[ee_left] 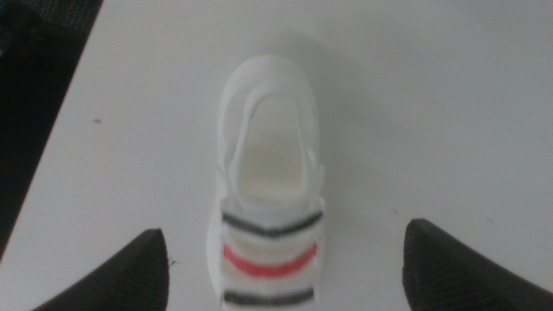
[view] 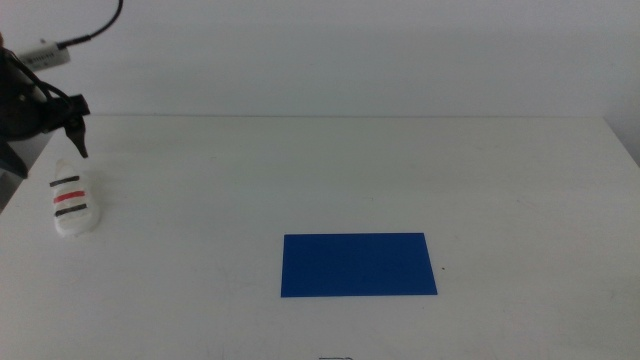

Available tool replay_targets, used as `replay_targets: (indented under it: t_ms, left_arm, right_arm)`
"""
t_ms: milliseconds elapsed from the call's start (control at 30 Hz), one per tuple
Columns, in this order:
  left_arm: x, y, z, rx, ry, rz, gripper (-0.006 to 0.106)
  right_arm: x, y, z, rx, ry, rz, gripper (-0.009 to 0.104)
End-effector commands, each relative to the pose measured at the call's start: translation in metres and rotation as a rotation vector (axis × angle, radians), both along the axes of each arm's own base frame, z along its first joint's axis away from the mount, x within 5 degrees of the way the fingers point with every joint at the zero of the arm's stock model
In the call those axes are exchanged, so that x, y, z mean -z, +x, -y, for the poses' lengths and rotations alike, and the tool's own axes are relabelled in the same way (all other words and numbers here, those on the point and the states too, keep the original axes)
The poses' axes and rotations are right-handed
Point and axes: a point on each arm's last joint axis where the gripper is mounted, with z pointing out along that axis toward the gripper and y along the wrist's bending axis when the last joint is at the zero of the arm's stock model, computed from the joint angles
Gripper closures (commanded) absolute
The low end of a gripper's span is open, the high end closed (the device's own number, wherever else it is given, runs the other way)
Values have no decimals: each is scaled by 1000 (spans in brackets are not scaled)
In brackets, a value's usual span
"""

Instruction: Use one arm to grab the shoe from the table and place it on the mat.

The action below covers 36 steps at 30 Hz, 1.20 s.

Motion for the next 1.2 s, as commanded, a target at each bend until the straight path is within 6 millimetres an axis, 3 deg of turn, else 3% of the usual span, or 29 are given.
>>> replay_targets:
  t_ms: [0,200,367,533,633,767,867,1033,1167]
  left_arm:
    - [-24,4,1,2,10,79,9]
    - [7,14,-2,25,14,30,10]
    - [22,20,-4,33,18,25,19]
    - [30,22,-4,51,17,23,37]
    - [32,21,-4,51,8,4,58]
    - [19,11,1,26,-36,-50,81]
    - [2,-2,4,21,-52,-109,91]
    - [-30,-23,26,66,-37,-108,96]
    - [-48,-45,57,71,-30,-103,96]
  right_arm:
    - [-14,-2,0,-1,-16,116,1]
    - [-14,-2,0,-1,-16,116,1]
    - [-14,-2,0,-1,-16,116,1]
    - [-14,-2,0,-1,-16,116,1]
    - [-14,-2,0,-1,-16,116,1]
    - [-14,-2,0,-1,-16,116,1]
    - [-14,-2,0,-1,-16,116,1]
    - [-14,-2,0,-1,-16,116,1]
    - [-14,-2,0,-1,-16,116,1]
